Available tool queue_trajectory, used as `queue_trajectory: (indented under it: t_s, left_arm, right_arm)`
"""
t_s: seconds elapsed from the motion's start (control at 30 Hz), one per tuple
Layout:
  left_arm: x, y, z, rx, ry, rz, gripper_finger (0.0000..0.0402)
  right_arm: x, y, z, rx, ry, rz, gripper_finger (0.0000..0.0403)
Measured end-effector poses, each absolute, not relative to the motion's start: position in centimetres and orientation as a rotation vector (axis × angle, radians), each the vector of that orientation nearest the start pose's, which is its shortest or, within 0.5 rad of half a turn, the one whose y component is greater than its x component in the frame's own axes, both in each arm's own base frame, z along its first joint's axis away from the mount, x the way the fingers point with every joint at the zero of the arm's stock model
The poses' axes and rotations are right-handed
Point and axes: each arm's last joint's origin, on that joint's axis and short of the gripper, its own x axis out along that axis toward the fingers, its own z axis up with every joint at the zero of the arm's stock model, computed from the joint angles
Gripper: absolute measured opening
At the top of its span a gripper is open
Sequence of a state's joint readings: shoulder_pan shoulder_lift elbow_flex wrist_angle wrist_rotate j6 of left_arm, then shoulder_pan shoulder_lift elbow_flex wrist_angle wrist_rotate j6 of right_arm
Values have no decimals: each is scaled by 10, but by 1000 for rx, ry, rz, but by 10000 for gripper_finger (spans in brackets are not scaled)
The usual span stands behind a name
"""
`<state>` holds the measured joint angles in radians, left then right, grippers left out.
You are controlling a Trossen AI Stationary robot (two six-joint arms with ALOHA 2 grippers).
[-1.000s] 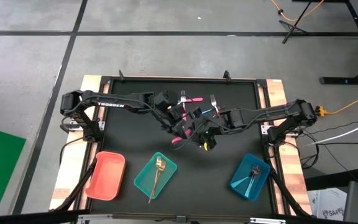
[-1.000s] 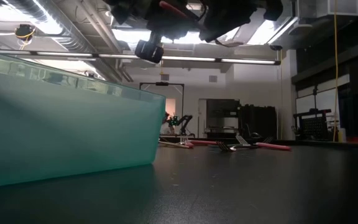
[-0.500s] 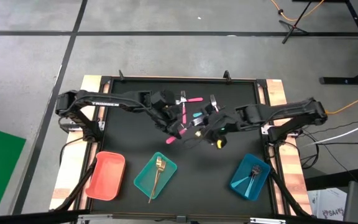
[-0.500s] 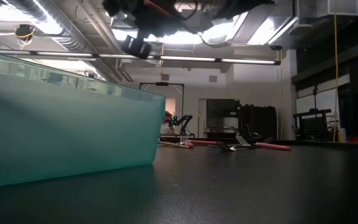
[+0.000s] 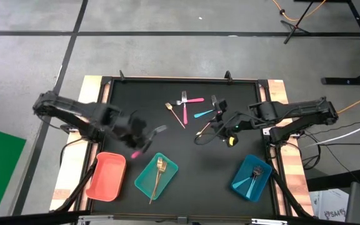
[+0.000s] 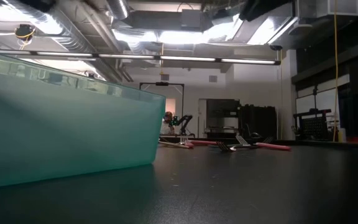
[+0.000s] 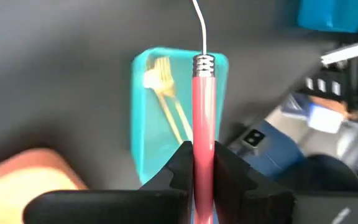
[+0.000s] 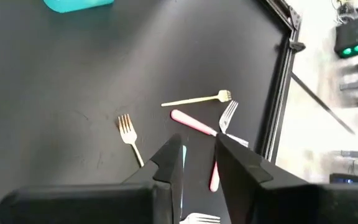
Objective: Sort silverware by color (type)
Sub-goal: Put the pink fork into the orange bin
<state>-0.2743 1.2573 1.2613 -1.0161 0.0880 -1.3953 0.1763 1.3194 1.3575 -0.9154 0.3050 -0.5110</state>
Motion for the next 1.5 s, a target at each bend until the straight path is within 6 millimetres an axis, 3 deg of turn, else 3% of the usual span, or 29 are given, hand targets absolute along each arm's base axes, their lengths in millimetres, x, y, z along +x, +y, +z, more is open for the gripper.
queue_trajectory:
  t_s: [0.3, 0.57, 0.83, 1.1, 1.5]
  left_arm:
    - [180, -135, 320, -1113, 1121, 647, 27]
    - [152, -175, 299, -1038, 1249, 828, 29]
    - [140, -210, 272, -970, 1351, 958, 29]
    - [134, -235, 245, -864, 1449, 1037, 29]
    - [136, -245, 226, -764, 1458, 1060, 34]
  right_arm:
    - [256, 37, 354, -651, 860, 83, 83]
    - [258, 37, 355, -626, 831, 66, 83]
    - [258, 37, 355, -621, 830, 64, 83]
    - [258, 37, 355, -621, 830, 65, 83]
    - [259, 37, 355, -621, 830, 65, 83]
